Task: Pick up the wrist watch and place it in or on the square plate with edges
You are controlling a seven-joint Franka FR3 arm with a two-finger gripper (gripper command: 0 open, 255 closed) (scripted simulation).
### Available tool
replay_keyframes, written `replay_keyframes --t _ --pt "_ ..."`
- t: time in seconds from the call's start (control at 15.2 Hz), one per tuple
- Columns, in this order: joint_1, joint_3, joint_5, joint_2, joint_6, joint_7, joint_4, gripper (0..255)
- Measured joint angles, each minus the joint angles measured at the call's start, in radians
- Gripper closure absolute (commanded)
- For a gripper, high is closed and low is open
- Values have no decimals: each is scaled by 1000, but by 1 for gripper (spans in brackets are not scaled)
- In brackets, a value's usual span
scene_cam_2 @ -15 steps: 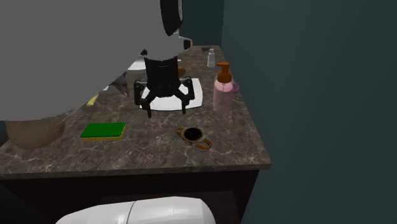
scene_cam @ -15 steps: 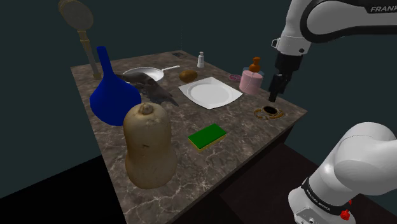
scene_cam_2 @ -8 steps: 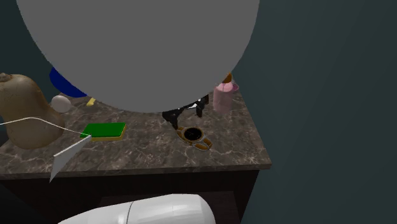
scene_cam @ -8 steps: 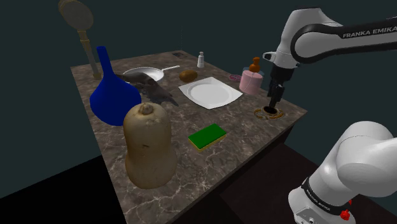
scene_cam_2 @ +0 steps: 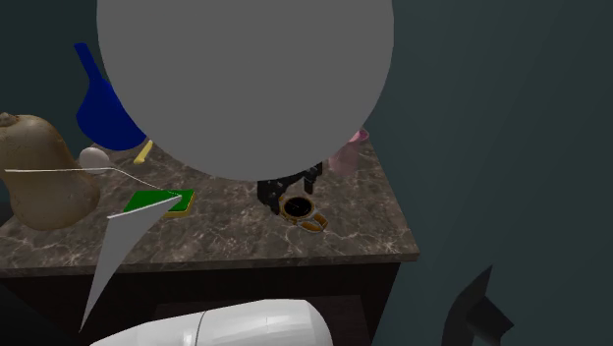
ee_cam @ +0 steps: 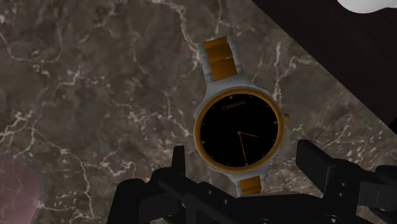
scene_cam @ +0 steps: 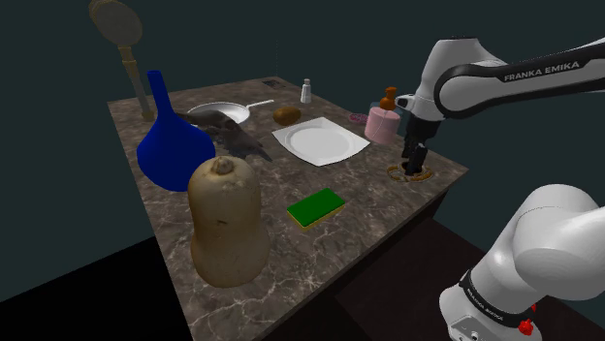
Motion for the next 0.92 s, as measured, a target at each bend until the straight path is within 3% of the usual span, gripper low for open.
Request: replay_keyframes --t 0.4,0.46,0.92 --pt "-1 -4 -3 5 14 -1 -8 0" --pt "-1 -4 -3 5 14 -1 -8 255" --pt "-1 -3 -3 5 14 -1 -8 255"
